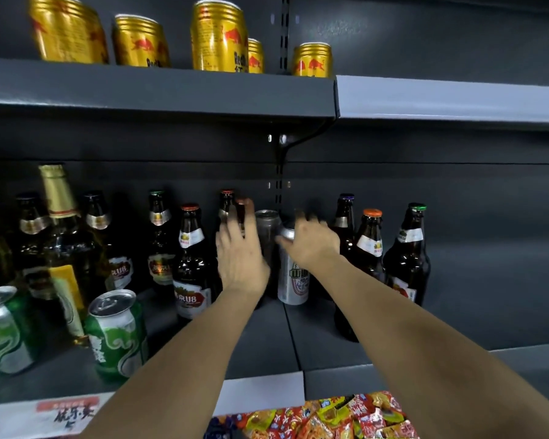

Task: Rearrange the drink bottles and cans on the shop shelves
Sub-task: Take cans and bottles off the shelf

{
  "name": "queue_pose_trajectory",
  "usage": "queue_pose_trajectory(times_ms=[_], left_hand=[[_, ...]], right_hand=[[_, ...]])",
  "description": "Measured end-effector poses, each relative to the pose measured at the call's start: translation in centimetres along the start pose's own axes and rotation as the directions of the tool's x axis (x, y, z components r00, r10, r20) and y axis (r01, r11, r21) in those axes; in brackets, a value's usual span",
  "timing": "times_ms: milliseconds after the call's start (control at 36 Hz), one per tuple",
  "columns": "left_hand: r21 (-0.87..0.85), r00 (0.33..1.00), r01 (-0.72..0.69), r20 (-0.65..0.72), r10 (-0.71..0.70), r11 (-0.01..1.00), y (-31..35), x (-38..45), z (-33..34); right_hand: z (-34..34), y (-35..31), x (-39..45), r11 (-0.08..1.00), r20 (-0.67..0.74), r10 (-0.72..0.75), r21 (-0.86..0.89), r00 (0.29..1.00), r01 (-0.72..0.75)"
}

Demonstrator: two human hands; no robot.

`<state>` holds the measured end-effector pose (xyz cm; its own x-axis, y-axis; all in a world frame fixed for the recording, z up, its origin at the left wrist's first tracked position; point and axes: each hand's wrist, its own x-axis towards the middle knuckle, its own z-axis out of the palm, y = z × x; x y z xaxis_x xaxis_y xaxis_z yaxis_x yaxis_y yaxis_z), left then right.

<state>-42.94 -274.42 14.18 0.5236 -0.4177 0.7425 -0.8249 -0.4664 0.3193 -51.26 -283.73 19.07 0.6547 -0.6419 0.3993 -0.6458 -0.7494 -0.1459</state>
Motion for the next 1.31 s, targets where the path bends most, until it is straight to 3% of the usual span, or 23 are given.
queue_pose_trajectory(times_ms=[83,167,250,389,500,583,722,861,972,1139,1306], left_hand=[[0.097,0.961,-0.225,-0.141,0.237,0.969,0.7,0.2,0.4],[0.093,0.946,-0.32,-0.025,0.324,0.943,2.0,0.9,0.1],[0.209,0.946,-0.286,0.218,0.241,0.935,3.1,2.3,-0.1],[0.517,0.892,-0.387,0.422,0.166,0.763,4.3,5.5,0.4],[0.594,0.834,-0.418,0.551,0.03,0.688,4.7,7.5,1.4],[0.591,0.824,-0.383,0.565,-0.026,0.71,4.7,8.3,2.3],[0.485,0.864,-0.303,0.504,0.021,0.82,4.6,8.0,2.6],[0.304,0.803,-0.28,0.595,0.048,0.911,4.9,8.2,2.5],[0.233,0.787,-0.269,0.613,0.074,0.935,5.6,8.5,1.4],[0.178,0.804,-0.131,0.594,0.0,0.975,6.2,8.4,0.4],[0.143,0.829,-0.053,0.558,-0.036,0.988,7.9,9.0,-1.6]], right_hand=[[0.4,-0.3,0.4,0.998,0.04,0.038,0.039,0.998,-0.04],[0.4,-0.4,0.2,0.998,0.048,0.048,0.025,0.998,-0.049],[-0.3,-0.3,-0.2,0.997,0.047,0.072,0.033,0.996,-0.074],[-1.3,0.1,-1.6,0.996,0.046,0.066,0.051,0.997,-0.069],[-2.0,0.2,-2.2,0.998,0.077,0.042,0.049,0.996,-0.046],[-2.4,0.3,-2.3,0.999,0.118,0.028,0.029,0.993,-0.032],[-2.6,0.7,-1.9,1.0,0.218,0.017,-0.017,0.976,-0.013],[-2.2,0.7,-1.3,1.0,0.268,-0.009,-0.019,0.963,0.014],[-1.9,1.2,-1.4,0.998,0.2,-0.02,-0.059,0.98,0.032],[-1.4,1.7,-2.2,1.0,0.072,-0.01,0.025,0.997,0.008],[-2.5,1.3,-3.2,0.999,0.127,0.014,0.039,0.992,-0.019]])
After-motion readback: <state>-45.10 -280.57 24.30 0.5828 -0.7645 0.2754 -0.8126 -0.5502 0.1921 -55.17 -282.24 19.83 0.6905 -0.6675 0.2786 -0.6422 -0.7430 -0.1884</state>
